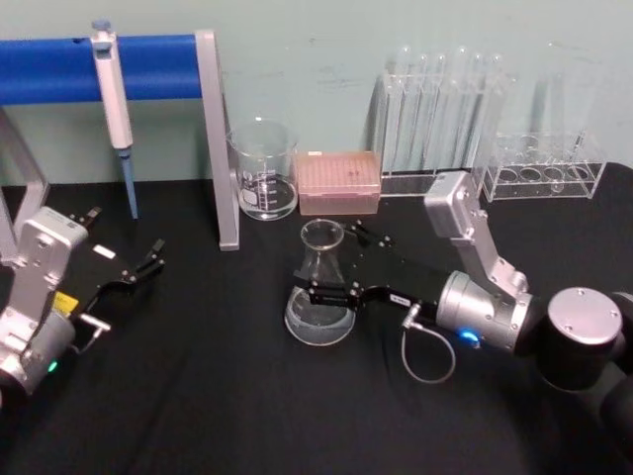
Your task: Grasp the erlenmeyer flask with one hand, shake it three times, then place it back.
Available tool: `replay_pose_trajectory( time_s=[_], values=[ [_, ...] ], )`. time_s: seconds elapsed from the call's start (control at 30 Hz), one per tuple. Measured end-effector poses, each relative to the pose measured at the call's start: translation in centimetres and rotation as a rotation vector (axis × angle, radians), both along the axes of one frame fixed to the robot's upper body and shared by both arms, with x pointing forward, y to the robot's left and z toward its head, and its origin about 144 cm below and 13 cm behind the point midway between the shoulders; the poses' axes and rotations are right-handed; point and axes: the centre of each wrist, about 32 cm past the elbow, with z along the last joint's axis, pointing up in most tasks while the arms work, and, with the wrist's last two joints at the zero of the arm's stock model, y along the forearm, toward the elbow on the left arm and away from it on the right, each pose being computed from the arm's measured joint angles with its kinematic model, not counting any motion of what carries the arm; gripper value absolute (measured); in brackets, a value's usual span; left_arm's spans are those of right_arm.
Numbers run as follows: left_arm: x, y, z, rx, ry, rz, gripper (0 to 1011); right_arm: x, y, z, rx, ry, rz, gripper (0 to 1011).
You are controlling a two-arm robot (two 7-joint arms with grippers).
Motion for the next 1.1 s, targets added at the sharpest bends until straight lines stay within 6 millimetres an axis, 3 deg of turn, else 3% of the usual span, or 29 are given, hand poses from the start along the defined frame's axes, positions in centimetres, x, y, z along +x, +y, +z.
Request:
replay_pose_trajectory(
  time_s=[0.6,1.1],
  values=[
    [0.0,0.0,0.0,0.000,0.000,0.000,1001,-2.6,-3.8,1.0,0.001,0.007,-0.028,1000],
    [0.0,0.0,0.0,0.000,0.000,0.000,1001,-1.9,-4.9,2.3,0.076,-0.059,-0.129,1000]
  ],
)
